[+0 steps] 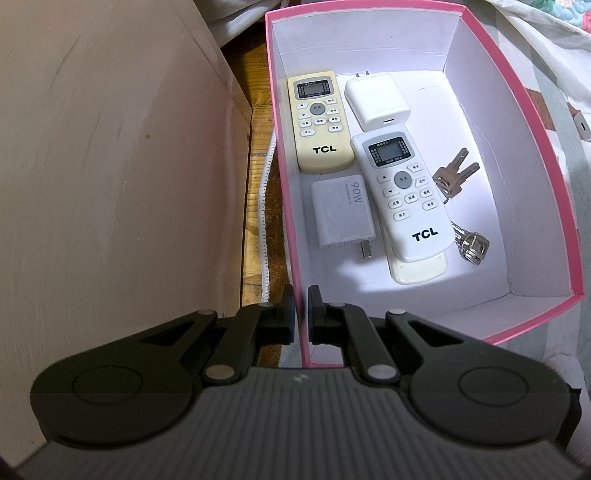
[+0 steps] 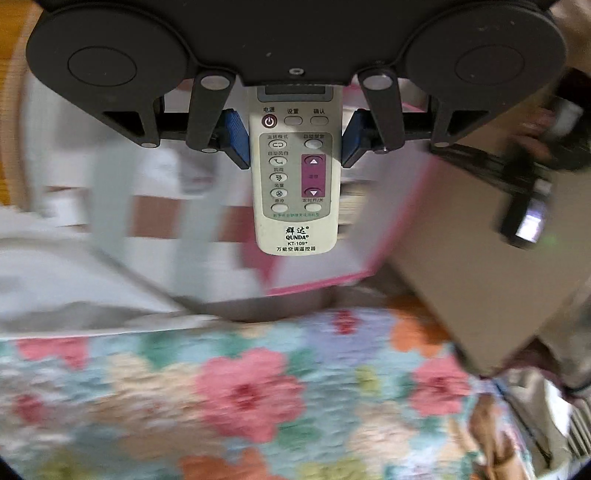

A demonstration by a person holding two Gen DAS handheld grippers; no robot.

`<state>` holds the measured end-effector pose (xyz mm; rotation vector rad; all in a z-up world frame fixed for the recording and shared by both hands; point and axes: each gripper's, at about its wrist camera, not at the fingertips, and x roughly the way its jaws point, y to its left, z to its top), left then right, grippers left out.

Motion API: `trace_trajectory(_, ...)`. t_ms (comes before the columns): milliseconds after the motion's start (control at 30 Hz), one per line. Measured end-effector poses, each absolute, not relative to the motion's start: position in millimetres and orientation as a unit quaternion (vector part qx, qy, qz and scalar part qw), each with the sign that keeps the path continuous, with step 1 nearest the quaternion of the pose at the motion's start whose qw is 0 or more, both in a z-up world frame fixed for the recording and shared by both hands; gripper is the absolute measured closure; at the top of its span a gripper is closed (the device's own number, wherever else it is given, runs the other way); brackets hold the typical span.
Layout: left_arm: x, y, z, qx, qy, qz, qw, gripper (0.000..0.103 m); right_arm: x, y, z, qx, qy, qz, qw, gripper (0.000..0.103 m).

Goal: Organize rigid objects
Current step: 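Carry the beige remote into the box and release it, then move the right tool to the rug and grasp the small white fan remote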

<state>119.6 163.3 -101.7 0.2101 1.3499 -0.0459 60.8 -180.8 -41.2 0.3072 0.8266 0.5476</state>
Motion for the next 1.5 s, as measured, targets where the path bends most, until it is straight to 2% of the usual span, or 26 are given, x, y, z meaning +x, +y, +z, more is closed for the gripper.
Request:
trace_trajectory(200, 120, 164, -102, 0.094, 0.626, -0.021, 0.774, 0.098, 103, -107, -40, 0.22, 0.472, 0.324, 0.79, 0.045)
trace_trajectory(500, 123, 167, -102, 0.09, 0.628, -0.022, 0.773, 0.097, 169, -25, -67, 0.086, 0.491, 0.186, 0.846, 0.045)
trace_trajectory(633, 124, 168, -102, 0.088, 0.628, -0.022, 0.773, 0.097, 184, 6, -77, -0.006, 0.47, 0.149, 0.87, 0.045)
trace_trajectory(733, 124, 168, -102, 0.088, 0.628, -0.022, 0.773, 0.097, 194, 13, -86, -0.025, 0.466, 0.124, 0.876, 0.045)
trace_trajectory(900, 124, 167, -102, 0.088, 0.628, -0.023, 0.773, 0.097, 205, 11, -91, -0.021, 0.459, 0.112, 0.881, 0.044)
trace_trajectory(1233, 124, 167, -102, 0.088, 0.628, -0.023, 0.773, 0.097, 170, -52, -31, 0.06, 0.406, 0.187, 0.892, 0.044)
trace_trajectory(1500, 124, 166, -102, 0.088, 0.628, -0.023, 0.773, 0.097, 134, -124, -16, 0.012, 0.361, 0.267, 0.893, 0.044)
